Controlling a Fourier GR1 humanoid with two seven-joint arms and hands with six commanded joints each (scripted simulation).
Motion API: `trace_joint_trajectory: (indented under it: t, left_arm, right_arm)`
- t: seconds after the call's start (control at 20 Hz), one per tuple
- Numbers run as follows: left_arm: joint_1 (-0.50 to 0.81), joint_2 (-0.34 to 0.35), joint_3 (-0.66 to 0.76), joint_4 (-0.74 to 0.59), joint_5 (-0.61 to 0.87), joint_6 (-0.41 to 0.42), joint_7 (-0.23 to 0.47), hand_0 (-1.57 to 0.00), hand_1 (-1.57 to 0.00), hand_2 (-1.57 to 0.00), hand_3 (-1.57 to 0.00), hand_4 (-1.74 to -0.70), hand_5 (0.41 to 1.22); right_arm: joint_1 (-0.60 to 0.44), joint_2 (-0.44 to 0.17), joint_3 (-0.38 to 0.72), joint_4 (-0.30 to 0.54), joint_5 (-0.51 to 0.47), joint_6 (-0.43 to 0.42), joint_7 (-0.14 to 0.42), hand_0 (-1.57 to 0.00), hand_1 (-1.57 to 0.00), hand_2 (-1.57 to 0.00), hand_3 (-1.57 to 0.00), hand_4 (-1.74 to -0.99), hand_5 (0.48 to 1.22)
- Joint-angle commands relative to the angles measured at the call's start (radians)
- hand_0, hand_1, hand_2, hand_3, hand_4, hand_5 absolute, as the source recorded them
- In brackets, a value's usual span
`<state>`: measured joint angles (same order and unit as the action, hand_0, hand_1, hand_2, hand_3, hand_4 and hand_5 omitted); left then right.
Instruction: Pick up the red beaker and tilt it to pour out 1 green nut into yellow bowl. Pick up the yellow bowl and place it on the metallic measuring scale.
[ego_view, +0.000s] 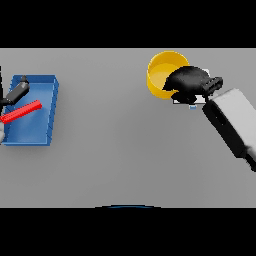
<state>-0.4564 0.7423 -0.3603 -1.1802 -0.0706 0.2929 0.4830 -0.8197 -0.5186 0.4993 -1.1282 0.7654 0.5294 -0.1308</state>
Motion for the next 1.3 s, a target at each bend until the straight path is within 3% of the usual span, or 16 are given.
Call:
trace_joint_trajectory:
  t: [0.0,0.35,0.4,0.55,0.65,0.75,0.9,1.1,1.2,1.25]
  left_arm:
    - [-0.001,0.0,-0.001,0.001,-0.002,0.0,0.009,0.0,0.0,0.0,0.0,-0.74,0.708]
    - [0.006,0.01,0.003,-0.017,0.0,-0.004,0.017,0.0,0.0,0.0,0.0,-0.73,0.691]
    - [0.003,0.01,0.003,-0.018,0.0,-0.004,0.019,0.0,0.0,0.0,0.0,-0.73,0.688]
    - [0.008,0.014,0.001,-0.015,-0.005,-0.006,0.012,0.0,0.0,0.0,0.0,-0.72,0.682]
    - [0.014,0.009,0.0,-0.023,-0.003,-0.002,0.015,0.0,0.0,0.0,0.0,-0.72,0.682]
    - [0.012,0.006,-0.004,-0.019,-0.008,0.0,0.018,0.0,0.0,0.0,0.0,-0.72,0.679]
    - [0.005,0.011,0.004,-0.021,-0.003,-0.004,0.015,0.0,0.0,0.0,0.0,-0.73,0.675]
    - [0.003,0.01,-0.002,-0.013,-0.007,-0.009,0.017,0.0,0.0,0.0,0.0,-0.72,0.669]
    - [0.001,0.002,-0.01,-0.008,-0.017,-0.002,0.016,0.0,0.0,0.0,0.0,-0.72,0.667]
    - [0.002,0.007,-0.003,-0.004,-0.012,-0.004,0.012,0.0,0.0,0.0,0.0,-0.73,0.669]
  right_arm:
    - [-0.002,-0.013,-0.013,0.017,0.002,-0.016,0.0,-1.57,-1.57,-1.53,-1.22,-1.741,1.221]
    - [-0.042,-0.036,-0.078,0.252,0.02,-0.135,-0.069,-1.57,-1.57,-1.51,-1.18,-1.741,1.221]
    - [-0.047,-0.027,-0.078,0.286,0.031,-0.158,-0.053,-1.57,-1.57,-1.49,-1.2,-1.741,1.221]
    - [-0.052,-0.026,-0.08,0.382,0.047,-0.214,-0.107,-1.57,-1.57,-1.44,-1.28,-1.741,1.221]
    - [-0.068,-0.013,-0.088,0.436,0.049,-0.229,-0.105,-1.57,-1.57,-1.41,-1.35,-1.741,1.221]
    - [-0.07,-0.001,-0.086,0.468,0.056,-0.236,-0.099,-1.57,-1.57,-1.4,-1.35,-1.741,1.221]
    - [-0.066,0.014,-0.094,0.526,0.054,-0.269,-0.134,-1.57,-1.57,-1.36,-1.34,-1.741,1.221]
    - [-0.084,0.036,-0.103,0.574,0.053,-0.292,-0.157,-1.5,-1.57,-1.33,-1.46,-1.741,1.221]
    - [-0.092,0.044,-0.107,0.594,0.05,-0.288,-0.158,-1.45,-1.5,-1.38,-1.39,-1.734,1.221]
    - [-0.092,0.043,-0.112,0.593,0.045,-0.288,-0.166,-1.47,-1.48,-1.42,-1.24,-1.736,1.221]
